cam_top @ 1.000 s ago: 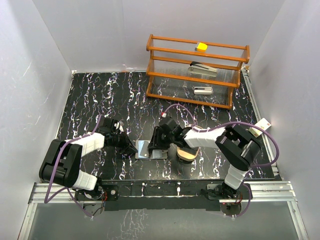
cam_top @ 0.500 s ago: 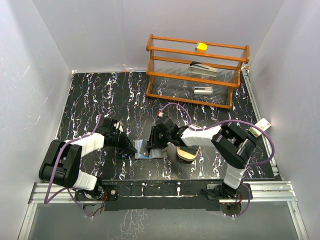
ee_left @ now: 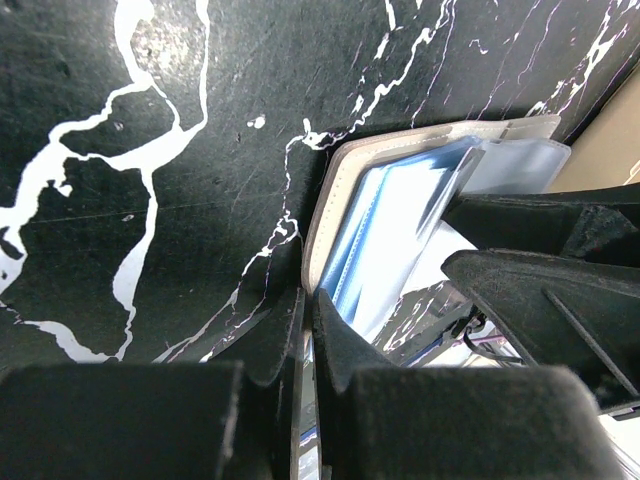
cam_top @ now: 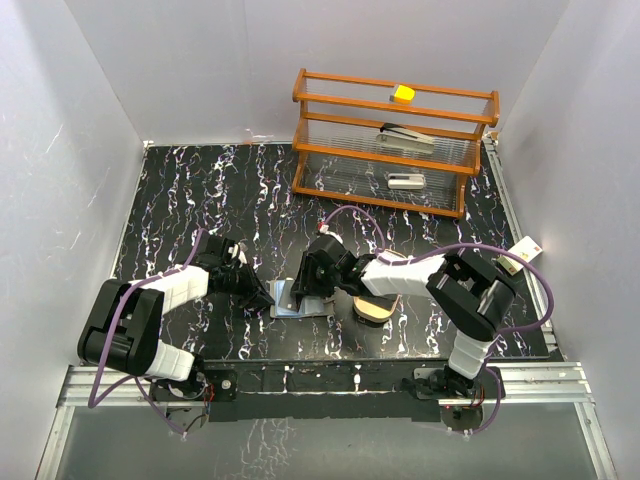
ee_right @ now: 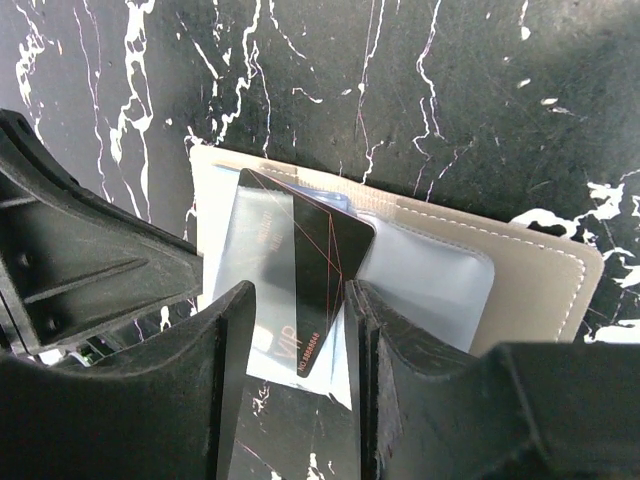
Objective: Put the credit cards into the card holder
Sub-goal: Insert the credit card into the card holder.
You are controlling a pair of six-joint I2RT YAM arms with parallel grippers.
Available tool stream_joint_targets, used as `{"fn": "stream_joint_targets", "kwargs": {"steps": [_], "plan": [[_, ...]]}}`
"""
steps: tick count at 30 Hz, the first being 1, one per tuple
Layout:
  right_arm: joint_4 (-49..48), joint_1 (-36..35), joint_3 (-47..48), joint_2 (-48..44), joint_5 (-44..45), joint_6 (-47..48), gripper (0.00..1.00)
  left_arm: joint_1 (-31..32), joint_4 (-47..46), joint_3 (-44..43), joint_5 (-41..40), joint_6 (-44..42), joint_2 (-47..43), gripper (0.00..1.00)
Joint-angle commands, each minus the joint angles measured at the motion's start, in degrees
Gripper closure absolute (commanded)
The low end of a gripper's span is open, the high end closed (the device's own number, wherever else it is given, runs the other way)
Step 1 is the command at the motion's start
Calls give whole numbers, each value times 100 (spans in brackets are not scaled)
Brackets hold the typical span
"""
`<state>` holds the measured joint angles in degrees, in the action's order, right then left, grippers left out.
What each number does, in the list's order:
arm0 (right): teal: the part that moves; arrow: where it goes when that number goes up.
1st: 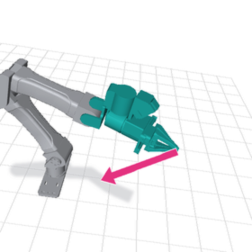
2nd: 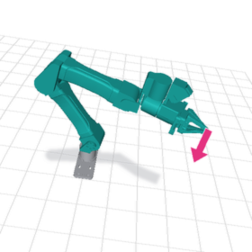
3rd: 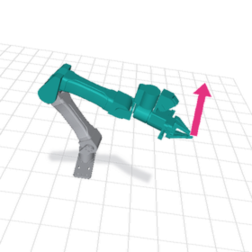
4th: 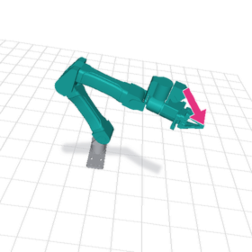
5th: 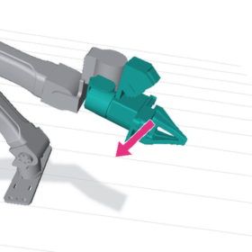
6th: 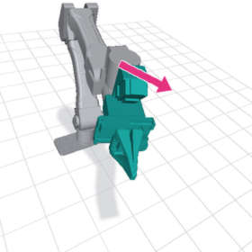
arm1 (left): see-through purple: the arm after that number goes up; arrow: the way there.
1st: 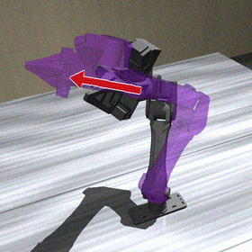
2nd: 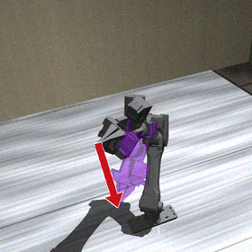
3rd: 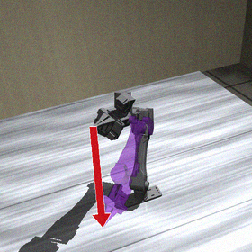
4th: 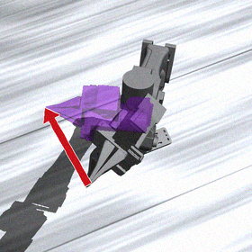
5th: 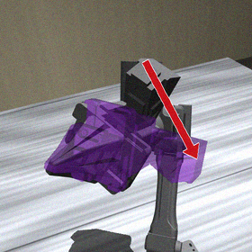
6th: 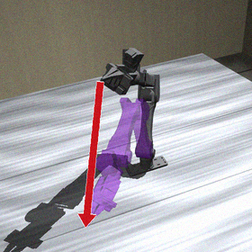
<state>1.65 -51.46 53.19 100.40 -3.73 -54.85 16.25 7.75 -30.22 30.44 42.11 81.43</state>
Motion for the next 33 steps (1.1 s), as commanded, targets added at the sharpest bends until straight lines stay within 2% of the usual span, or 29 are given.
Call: {"fn": "stream_joint_targets", "kwargs": {"steps": [1,13,20,29,33], "plan": [[-40,-68,93,-101,385,-264,60,45,207,-66,35,-105,-66,100],[5,-250,-86,-448,1221,-799,60,45,266,-75,-20,-131,-127,100],[18,-380,-160,-441,1630,-1110,54,52,295,-92,-48,-156,-127,100],[-9,-382,-54,-166,1667,-1001,53,49,346,-148,-52,-207,-127,100],[-489,-376,-186,-222,1486,-793,54,45,383,-209,-46,-261,-41,100]]}}
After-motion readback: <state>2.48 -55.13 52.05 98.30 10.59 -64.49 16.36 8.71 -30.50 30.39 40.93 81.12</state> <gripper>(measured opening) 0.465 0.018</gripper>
